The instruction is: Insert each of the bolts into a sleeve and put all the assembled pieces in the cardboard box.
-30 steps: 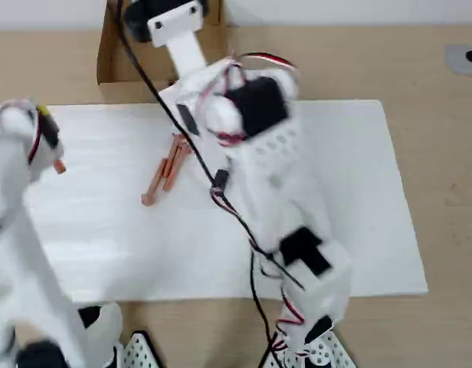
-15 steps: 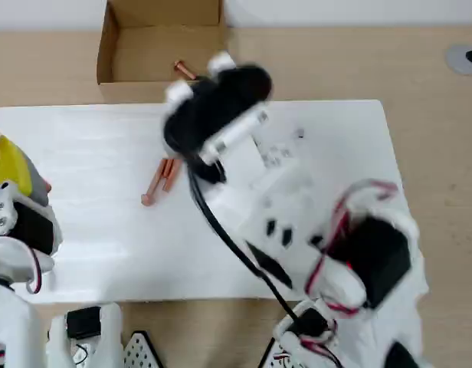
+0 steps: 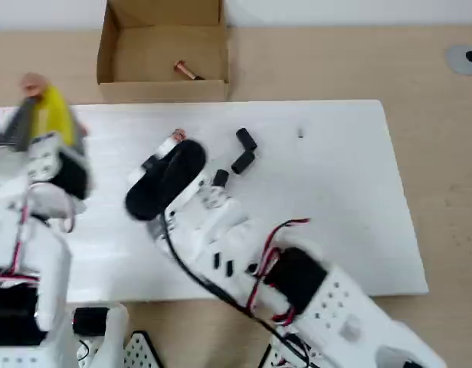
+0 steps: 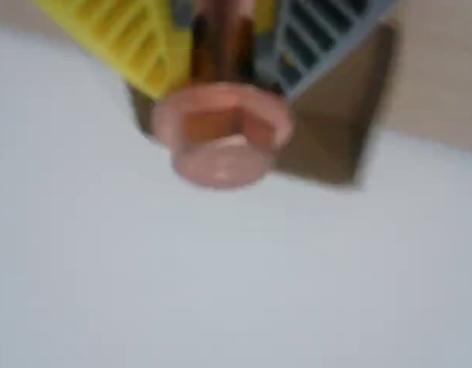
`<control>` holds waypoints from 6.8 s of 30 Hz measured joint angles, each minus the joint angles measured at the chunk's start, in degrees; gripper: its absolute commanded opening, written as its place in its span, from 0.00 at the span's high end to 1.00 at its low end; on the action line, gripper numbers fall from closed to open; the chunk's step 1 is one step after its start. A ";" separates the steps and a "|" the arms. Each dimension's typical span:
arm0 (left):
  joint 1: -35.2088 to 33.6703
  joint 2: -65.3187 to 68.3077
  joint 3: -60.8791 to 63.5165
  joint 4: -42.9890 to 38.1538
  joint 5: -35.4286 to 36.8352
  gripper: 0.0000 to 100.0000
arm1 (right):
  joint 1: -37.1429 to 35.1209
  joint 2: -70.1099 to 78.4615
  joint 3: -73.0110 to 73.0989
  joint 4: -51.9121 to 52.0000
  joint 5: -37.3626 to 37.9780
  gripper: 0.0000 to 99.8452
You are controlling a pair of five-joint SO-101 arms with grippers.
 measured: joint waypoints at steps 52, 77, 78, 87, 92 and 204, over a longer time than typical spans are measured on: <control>12.92 -4.48 -12.04 20.31 13.54 0.99 | 6.33 -9.76 12.84 -17.32 3.25 0.99; 15.21 -3.96 -3.25 13.71 16.62 0.99 | 6.33 -24.88 21.71 -17.32 4.84 0.99; 15.21 -3.96 -2.99 13.10 16.62 0.99 | 6.24 -24.97 21.80 -17.32 4.84 0.99; 18.37 -3.69 2.46 10.64 16.09 0.99 | 6.33 -25.23 22.24 -17.41 4.84 0.99; 19.25 -4.13 2.99 10.20 13.71 0.99 | 6.33 -25.23 22.24 -17.41 4.84 0.99; 30.51 -13.01 9.14 28.40 9.58 0.90 | 3.87 -25.76 23.56 -15.38 9.67 0.99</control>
